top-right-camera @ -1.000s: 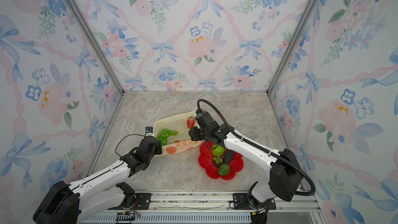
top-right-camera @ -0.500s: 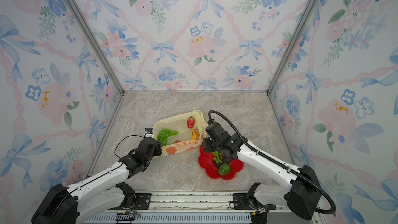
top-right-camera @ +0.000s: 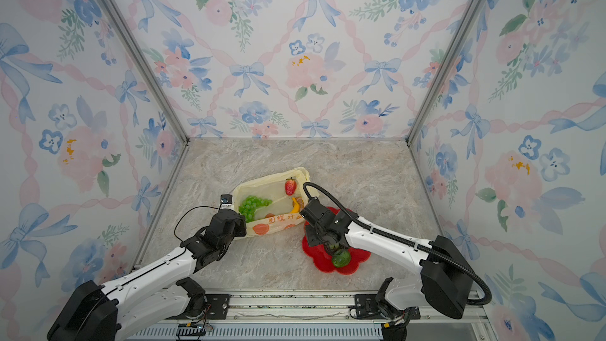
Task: Take fruits out of the plastic bag
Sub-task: Place the fruit on the plate.
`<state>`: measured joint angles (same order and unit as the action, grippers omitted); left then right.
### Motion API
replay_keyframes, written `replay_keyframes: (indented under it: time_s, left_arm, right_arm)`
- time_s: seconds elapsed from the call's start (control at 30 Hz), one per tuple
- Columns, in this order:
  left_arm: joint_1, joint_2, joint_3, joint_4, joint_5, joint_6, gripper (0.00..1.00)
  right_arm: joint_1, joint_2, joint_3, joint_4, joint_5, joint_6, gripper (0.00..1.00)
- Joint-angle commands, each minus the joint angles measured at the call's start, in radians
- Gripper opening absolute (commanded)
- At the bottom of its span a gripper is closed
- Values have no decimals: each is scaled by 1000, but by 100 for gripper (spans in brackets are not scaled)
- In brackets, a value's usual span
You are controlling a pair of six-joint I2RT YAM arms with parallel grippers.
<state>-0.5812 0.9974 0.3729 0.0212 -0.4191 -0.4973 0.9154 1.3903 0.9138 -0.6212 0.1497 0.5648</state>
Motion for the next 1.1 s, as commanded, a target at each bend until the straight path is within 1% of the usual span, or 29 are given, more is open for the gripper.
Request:
replay_keyframes:
  time_s: [0.0, 0.17, 0.4, 0.73, 0.87, 1.07]
  left_arm:
    - [-6, -13, -16, 13, 6, 17, 0]
    - [-6, -13, -17, 15, 5, 16, 0]
    - [-6, -14, -18, 14, 3, 16, 0]
    - [-8, -14, -19, 18, 5, 16, 0]
    - [-8, -14, -18, 19, 6, 18, 0]
    - [-10, -12, -17, 17, 9, 17, 0]
  right_arm:
    - [13, 35, 24, -38, 47, -12, 51]
    - [13, 83, 41, -60, 73, -18, 54]
    - [17, 108, 39, -76, 118, -14, 60]
    - [29, 78, 32, -92, 150, -6, 75]
    - [35, 63, 38, -103, 162, -5, 78]
    - [39, 37, 50, -122, 181, -9, 80]
